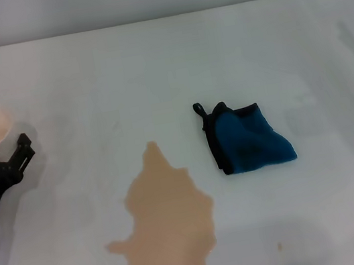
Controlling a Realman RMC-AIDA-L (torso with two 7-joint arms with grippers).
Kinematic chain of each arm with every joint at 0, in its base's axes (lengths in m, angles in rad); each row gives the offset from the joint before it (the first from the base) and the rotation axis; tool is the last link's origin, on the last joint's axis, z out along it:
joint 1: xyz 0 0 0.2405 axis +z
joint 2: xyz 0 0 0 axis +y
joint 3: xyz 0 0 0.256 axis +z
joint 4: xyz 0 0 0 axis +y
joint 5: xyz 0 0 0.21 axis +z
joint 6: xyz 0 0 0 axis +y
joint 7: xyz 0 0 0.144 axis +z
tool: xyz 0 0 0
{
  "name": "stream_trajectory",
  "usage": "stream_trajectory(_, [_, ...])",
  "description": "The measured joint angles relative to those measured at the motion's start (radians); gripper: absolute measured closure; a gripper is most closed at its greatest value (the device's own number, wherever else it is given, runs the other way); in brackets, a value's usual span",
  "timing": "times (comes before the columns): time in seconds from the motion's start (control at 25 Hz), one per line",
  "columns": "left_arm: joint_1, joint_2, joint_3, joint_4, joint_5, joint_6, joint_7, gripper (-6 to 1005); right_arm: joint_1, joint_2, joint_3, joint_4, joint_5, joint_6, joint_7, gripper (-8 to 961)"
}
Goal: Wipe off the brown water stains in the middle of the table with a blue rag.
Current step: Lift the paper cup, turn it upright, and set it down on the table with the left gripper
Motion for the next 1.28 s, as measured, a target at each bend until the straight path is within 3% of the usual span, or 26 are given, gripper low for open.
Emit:
stream_trajectory(0.76, [0.012,0.009,0.038,0.001,0.009,0.016,-0.025,112,-0.001,0.000,0.000,0.000,0.000,-0.010,-0.003,85])
stream_trajectory(0.92, [0.008,0.016,0.103,0.049,0.014,-0.034,-0.140,112,-0.004,0.000,0.000,-0.001,0.000,-0.019,-0.001,85])
stream_trajectory(1.28, [0.039,0.010,0.097,0.109,-0.043,-0.060,-0.159,110,-0.004,0.000,-0.005,-0.002,0.000,-0.025,0.002,84])
